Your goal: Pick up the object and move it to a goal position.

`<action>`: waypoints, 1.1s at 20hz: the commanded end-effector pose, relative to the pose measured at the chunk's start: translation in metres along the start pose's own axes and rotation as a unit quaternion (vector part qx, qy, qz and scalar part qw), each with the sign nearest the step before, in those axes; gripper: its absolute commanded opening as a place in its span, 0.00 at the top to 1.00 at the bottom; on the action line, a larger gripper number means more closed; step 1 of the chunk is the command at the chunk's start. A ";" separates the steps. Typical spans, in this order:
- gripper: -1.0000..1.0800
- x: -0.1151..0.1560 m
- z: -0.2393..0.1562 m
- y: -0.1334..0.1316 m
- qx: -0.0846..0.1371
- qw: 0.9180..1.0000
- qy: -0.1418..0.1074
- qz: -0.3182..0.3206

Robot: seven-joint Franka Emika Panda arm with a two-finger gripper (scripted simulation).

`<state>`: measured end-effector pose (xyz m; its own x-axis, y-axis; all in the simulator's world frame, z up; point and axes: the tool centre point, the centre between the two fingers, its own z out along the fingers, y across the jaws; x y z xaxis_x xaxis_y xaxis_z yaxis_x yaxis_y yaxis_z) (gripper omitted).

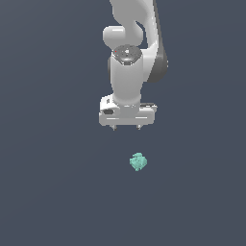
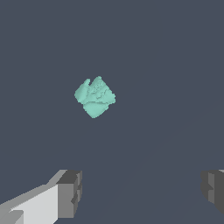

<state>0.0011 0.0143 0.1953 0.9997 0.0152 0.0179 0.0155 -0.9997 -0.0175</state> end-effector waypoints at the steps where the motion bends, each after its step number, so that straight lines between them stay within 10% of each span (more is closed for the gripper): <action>1: 0.04 0.000 0.000 0.000 0.000 1.000 0.000 0.000; 22: 0.04 0.009 0.022 -0.034 -0.005 0.997 -0.014 -0.082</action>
<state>0.0070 0.0474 0.1776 0.9876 0.1571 -0.0071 0.1570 -0.9876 -0.0077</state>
